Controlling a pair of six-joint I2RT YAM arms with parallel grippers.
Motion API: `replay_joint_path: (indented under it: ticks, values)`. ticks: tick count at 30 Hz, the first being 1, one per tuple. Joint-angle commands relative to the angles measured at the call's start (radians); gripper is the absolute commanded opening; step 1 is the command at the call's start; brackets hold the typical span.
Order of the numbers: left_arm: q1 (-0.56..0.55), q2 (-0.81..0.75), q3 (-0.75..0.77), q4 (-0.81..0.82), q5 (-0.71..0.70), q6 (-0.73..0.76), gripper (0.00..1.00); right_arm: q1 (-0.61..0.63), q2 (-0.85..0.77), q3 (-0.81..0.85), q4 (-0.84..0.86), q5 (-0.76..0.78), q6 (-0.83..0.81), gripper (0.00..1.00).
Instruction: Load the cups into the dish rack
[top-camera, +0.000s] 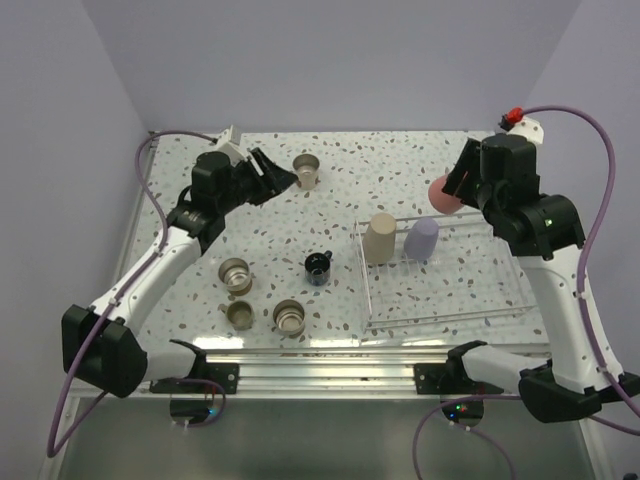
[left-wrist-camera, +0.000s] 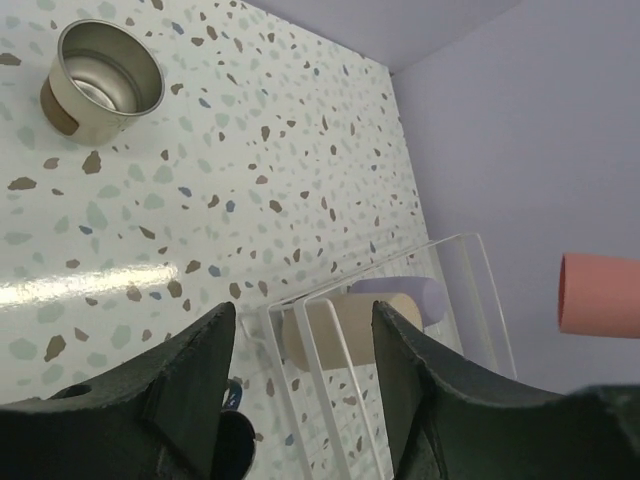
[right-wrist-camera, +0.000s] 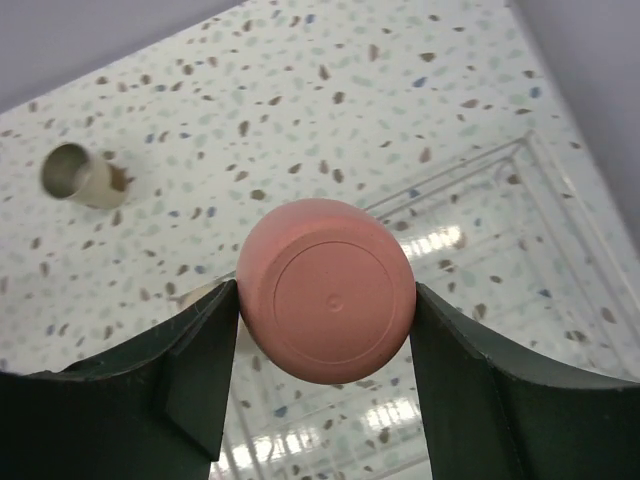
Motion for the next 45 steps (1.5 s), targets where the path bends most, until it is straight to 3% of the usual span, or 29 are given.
replay_joint_path:
  ticks: [1,13,28,45]
  values:
    - [0.009,0.035,0.110,-0.077,-0.008,0.104,0.60,-0.027,-0.006,-0.029,-0.077,0.251,-0.074,0.00]
    - [0.022,0.174,0.249,-0.138,0.022,0.156,0.57,-0.158,0.055,-0.216,-0.014,0.187,-0.002,0.00]
    - [0.064,0.205,0.307,-0.230,0.030,0.233,0.56,-0.207,0.150,-0.501,0.256,0.135,0.042,0.00]
    - [0.093,0.207,0.226,-0.192,0.055,0.239,0.56,-0.207,0.256,-0.541,0.382,0.082,0.099,0.00]
